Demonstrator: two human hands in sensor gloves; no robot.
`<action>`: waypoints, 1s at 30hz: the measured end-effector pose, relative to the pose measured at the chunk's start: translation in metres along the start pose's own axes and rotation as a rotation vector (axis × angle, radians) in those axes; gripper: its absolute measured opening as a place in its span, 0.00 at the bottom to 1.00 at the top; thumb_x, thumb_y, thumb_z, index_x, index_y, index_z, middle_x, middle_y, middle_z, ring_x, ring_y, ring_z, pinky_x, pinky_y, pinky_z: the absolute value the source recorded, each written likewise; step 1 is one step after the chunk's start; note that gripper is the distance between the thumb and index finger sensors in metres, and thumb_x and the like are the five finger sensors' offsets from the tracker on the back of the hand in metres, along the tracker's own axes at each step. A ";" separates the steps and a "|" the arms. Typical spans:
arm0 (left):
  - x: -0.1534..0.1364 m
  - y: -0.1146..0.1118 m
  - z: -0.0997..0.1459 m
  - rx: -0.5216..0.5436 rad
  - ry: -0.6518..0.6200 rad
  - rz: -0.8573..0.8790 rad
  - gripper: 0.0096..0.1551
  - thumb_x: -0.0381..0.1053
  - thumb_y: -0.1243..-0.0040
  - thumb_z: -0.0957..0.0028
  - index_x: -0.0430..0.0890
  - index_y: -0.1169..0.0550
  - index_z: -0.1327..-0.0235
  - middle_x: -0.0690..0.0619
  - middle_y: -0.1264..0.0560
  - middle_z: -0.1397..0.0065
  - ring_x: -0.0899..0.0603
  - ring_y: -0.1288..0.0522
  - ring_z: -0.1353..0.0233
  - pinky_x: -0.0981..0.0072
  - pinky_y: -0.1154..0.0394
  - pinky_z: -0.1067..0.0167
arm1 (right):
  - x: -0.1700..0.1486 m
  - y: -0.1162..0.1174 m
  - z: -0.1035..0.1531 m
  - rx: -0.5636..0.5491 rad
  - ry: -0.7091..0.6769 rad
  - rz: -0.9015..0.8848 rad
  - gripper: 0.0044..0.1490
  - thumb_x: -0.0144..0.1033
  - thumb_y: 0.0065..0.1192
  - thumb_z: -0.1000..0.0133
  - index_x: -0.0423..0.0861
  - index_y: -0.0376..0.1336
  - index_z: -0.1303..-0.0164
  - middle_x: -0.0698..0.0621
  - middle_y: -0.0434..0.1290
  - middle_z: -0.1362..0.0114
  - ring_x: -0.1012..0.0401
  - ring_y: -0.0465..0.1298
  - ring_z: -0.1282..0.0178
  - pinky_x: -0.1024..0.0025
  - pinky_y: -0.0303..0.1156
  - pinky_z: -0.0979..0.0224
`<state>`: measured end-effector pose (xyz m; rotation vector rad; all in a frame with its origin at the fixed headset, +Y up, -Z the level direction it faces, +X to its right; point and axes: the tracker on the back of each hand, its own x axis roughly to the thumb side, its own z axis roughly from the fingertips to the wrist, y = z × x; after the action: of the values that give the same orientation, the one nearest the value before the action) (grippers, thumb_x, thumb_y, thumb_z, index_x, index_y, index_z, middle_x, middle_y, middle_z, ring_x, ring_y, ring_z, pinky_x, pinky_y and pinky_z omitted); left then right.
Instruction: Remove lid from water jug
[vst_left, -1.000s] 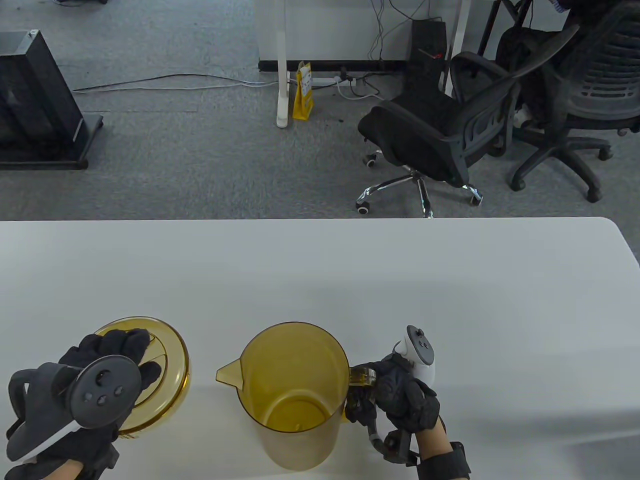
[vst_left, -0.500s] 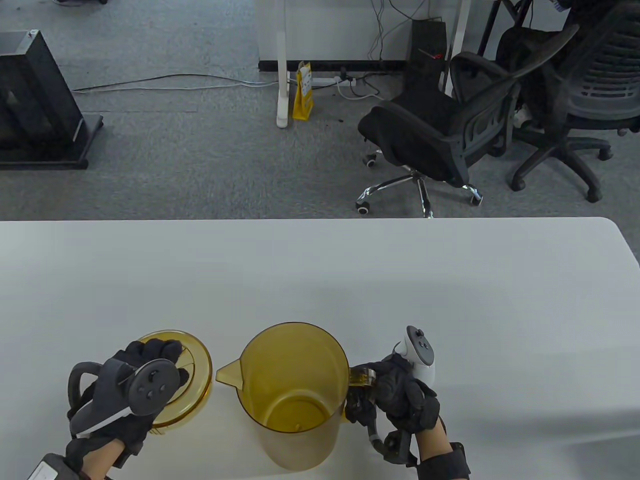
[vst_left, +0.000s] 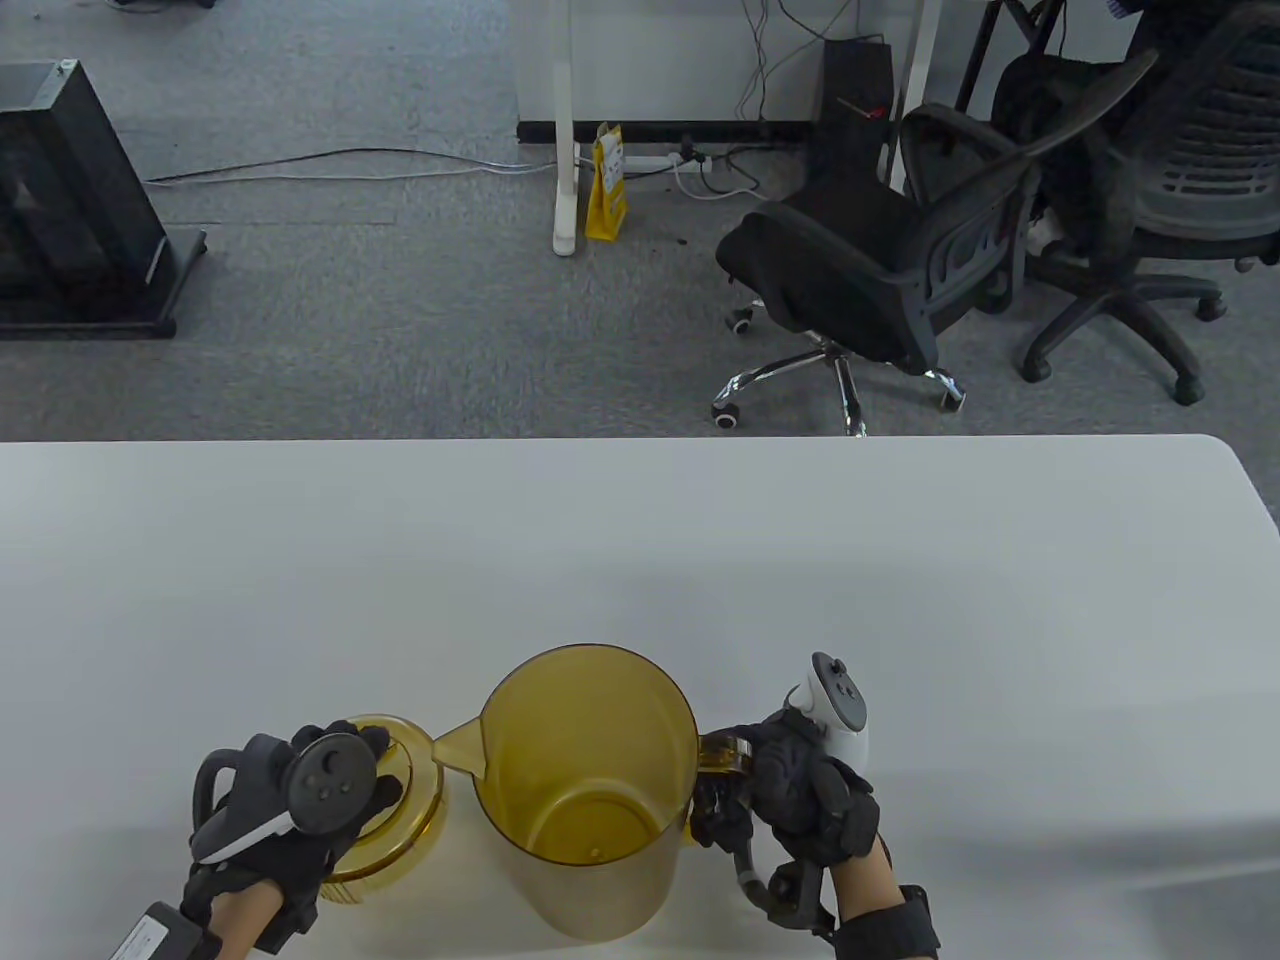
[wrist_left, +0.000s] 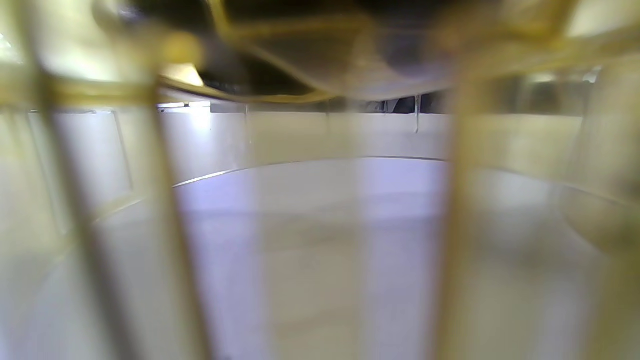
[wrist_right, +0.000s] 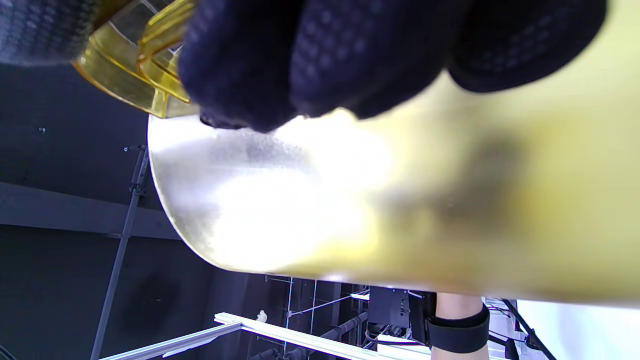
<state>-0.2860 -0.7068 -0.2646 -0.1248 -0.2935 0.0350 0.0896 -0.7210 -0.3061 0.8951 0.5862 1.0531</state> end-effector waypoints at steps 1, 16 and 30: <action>0.000 -0.003 -0.001 -0.006 -0.001 0.004 0.33 0.54 0.37 0.49 0.38 0.26 0.36 0.39 0.22 0.43 0.41 0.24 0.47 0.57 0.24 0.50 | 0.000 0.000 0.000 -0.002 0.000 0.000 0.44 0.78 0.54 0.55 0.47 0.79 0.67 0.52 0.82 0.76 0.58 0.80 0.78 0.53 0.76 0.58; 0.009 -0.027 -0.003 -0.029 -0.020 -0.083 0.32 0.54 0.39 0.49 0.38 0.26 0.36 0.39 0.22 0.42 0.42 0.24 0.47 0.57 0.24 0.50 | 0.000 0.001 0.001 -0.002 0.004 -0.008 0.45 0.78 0.52 0.53 0.47 0.79 0.66 0.51 0.82 0.75 0.58 0.80 0.77 0.52 0.76 0.58; 0.002 -0.008 0.008 -0.045 0.035 0.023 0.30 0.54 0.41 0.47 0.41 0.23 0.35 0.39 0.21 0.37 0.37 0.22 0.40 0.49 0.24 0.45 | 0.000 0.001 0.000 -0.002 0.006 -0.010 0.46 0.78 0.51 0.53 0.47 0.79 0.66 0.51 0.82 0.75 0.57 0.80 0.77 0.52 0.76 0.57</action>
<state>-0.2859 -0.7133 -0.2557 -0.1730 -0.2577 0.0487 0.0895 -0.7205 -0.3048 0.8870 0.5945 1.0473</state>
